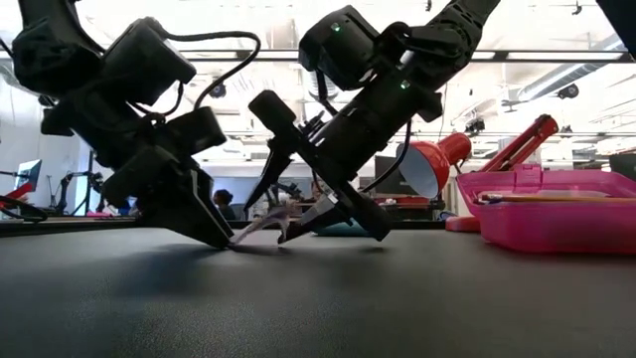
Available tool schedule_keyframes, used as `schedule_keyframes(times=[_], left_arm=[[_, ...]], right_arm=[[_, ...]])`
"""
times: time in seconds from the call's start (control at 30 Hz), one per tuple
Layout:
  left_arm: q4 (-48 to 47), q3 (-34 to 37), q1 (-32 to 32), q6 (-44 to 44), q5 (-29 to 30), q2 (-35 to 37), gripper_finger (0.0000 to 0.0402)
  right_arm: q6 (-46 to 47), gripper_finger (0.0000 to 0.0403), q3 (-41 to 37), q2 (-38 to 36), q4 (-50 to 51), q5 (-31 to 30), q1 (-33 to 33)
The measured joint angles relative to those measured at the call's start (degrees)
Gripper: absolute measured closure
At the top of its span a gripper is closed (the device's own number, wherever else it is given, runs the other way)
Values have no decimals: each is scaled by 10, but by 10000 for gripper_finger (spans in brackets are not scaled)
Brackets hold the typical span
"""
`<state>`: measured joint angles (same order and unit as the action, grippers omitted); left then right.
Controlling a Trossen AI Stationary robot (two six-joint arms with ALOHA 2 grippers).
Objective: Pack school essentials
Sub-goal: Put the purple sticky notes into the red supply box
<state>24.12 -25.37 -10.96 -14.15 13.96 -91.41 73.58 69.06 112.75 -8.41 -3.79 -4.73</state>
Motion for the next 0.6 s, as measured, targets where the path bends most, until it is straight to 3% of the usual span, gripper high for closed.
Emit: schedule_keyframes(times=[0.6], left_arm=[[86, -6, 0, 0, -1, -23, 167]], right_arm=[[-1, 179, 0, 0, -32, 14, 0]])
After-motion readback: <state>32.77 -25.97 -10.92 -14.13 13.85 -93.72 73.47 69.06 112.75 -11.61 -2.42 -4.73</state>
